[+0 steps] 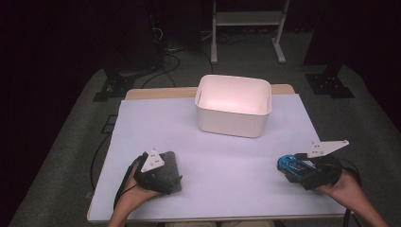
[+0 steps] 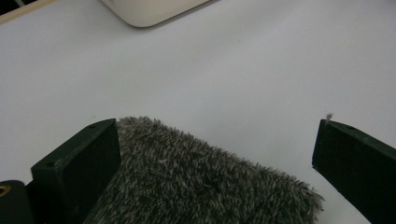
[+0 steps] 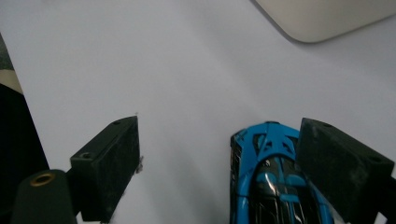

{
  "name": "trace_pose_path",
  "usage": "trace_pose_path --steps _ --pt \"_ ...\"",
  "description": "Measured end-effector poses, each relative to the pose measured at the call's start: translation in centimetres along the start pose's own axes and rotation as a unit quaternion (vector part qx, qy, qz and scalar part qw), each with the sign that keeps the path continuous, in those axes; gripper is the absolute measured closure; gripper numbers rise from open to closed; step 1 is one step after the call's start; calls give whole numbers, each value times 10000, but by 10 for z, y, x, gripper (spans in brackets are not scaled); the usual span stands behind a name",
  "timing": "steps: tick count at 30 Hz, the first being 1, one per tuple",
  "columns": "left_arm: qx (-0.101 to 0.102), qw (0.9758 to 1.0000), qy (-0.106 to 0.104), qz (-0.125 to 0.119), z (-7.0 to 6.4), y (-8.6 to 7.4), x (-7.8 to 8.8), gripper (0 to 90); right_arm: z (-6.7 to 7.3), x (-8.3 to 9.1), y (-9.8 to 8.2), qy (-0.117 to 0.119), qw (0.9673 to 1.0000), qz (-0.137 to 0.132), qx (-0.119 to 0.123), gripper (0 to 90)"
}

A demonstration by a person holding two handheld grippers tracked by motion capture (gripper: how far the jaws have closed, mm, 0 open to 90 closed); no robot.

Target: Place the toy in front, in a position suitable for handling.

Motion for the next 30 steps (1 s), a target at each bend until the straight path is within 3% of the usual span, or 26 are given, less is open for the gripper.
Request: trace_pose_path --steps 8,13,30 --pt "16 10000 -7 13 1 -1 -1 7 -22 2 -19 -162 9992 208 -295 128" --pt "19 10000 -9 11 1 -1 0 7 -30 -2 -28 -211 9986 343 -351 128" --pt "23 10000 -14 18 2 -2 0 7 -41 -16 -42 -185 9964 697 -445 128"
Point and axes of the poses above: each handheld gripper's, and its own axes: x roughly backward along the jaws, y roughly out of its top, z roughly to its left, the point moved 4 cm from there along -x, roughly forward along the jaws
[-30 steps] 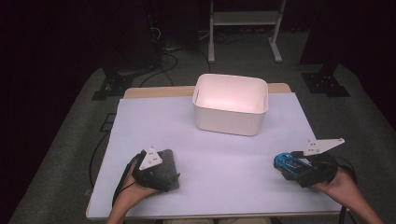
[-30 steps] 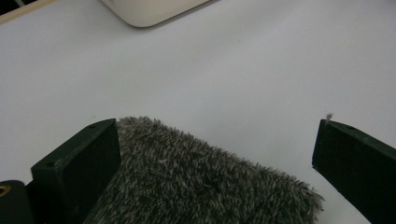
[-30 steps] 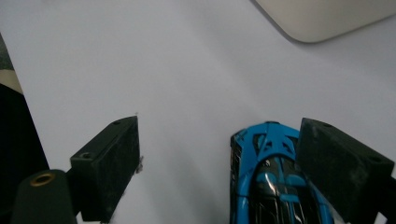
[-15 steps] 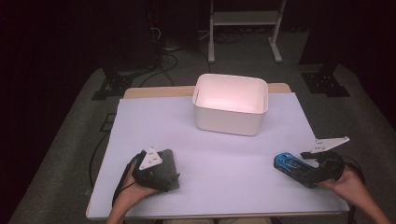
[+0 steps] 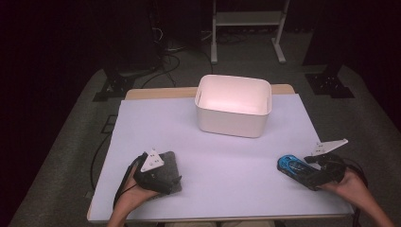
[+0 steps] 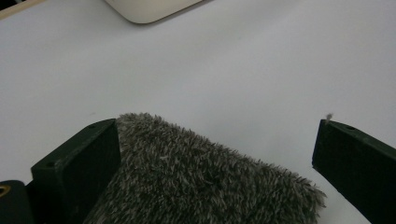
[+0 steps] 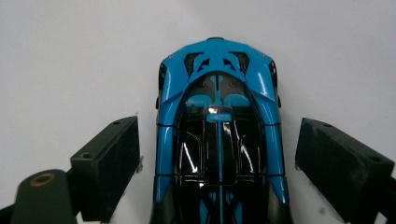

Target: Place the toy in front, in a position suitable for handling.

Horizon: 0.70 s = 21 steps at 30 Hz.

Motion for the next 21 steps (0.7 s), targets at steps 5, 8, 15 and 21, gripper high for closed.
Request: trace_pose_path --steps 5,8,15,21 --pt "6 10000 1 3 0 0 0 7 -2 -5 -4 -7 9999 136 -21 128" --pt "11 10000 -6 10 0 0 0 7 -2 -6 -5 -3 9999 173 -4 128" --pt "-4 10000 -22 32 -1 -1 -1 7 -3 -10 -6 -15 9997 233 39 131" --pt "2 10000 -28 46 0 -1 -1 7 -4 -13 -7 -51 9996 266 93 140"
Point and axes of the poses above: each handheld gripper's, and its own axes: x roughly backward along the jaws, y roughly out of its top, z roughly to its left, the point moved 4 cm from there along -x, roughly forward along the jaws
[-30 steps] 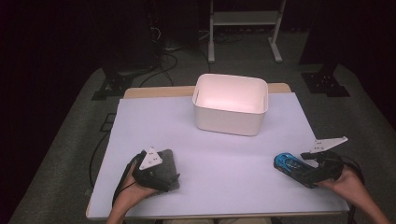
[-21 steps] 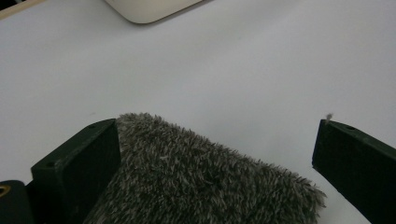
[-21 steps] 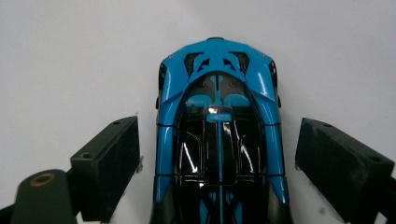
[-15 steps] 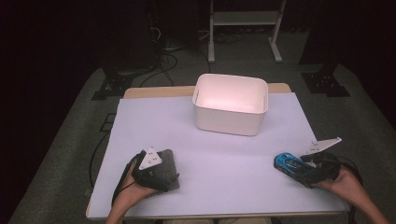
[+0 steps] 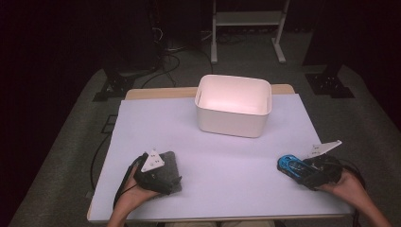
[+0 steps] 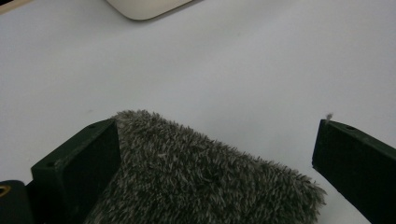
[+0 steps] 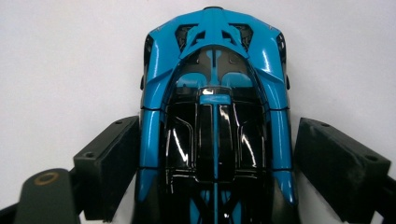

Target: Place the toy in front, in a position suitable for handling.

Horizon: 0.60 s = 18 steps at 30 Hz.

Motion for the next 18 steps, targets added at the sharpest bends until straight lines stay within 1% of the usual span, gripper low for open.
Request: trace_pose_path --steps 3,4,5,7,10,11,13,14,18 --pt "1 10000 1 8 0 0 0 7 0 -1 1 -35 10000 -8 -5 141" --pt "-1 10000 -3 6 0 0 0 7 1 -1 1 -59 10000 0 11 147" --pt "-16 10000 -5 17 0 0 0 7 1 -1 1 -136 9999 24 97 160" --pt "-22 10000 -7 18 0 0 0 7 2 -1 1 -151 9998 13 99 163" --pt "-6 10000 -6 12 0 0 0 7 2 -1 0 -151 9998 -8 108 175" --pt "-4 10000 -4 15 0 -1 0 7 3 -1 0 -126 9998 -55 156 205" --pt "-16 10000 -1 27 0 -1 0 7 4 0 0 -123 9998 -57 149 219" --pt "-20 10000 -5 29 0 -1 0 7 4 0 0 -111 9997 -64 191 240" --pt "-23 10000 -3 24 0 -1 0 7 5 1 0 -95 9997 -80 200 247"
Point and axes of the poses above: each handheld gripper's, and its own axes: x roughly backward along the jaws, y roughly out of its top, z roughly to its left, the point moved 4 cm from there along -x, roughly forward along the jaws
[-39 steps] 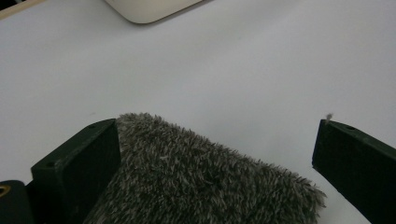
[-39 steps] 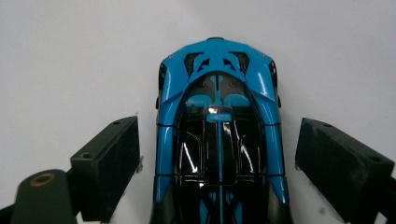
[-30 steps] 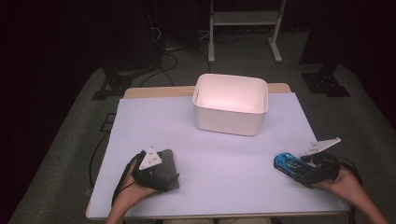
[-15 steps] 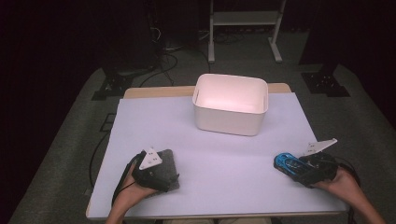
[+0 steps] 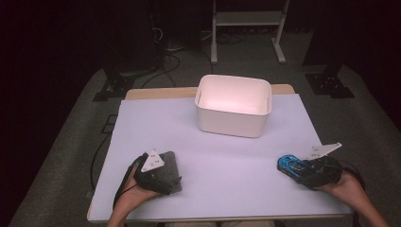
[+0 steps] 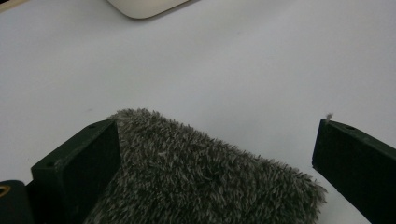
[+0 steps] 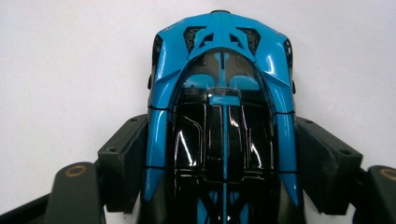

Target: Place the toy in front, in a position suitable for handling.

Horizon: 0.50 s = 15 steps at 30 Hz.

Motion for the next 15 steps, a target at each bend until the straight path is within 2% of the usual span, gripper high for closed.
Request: trace_pose_path --steps 15 --pt "20 10000 5 -15 1 0 0 7 1 1 1 -34 10000 3 6 250"
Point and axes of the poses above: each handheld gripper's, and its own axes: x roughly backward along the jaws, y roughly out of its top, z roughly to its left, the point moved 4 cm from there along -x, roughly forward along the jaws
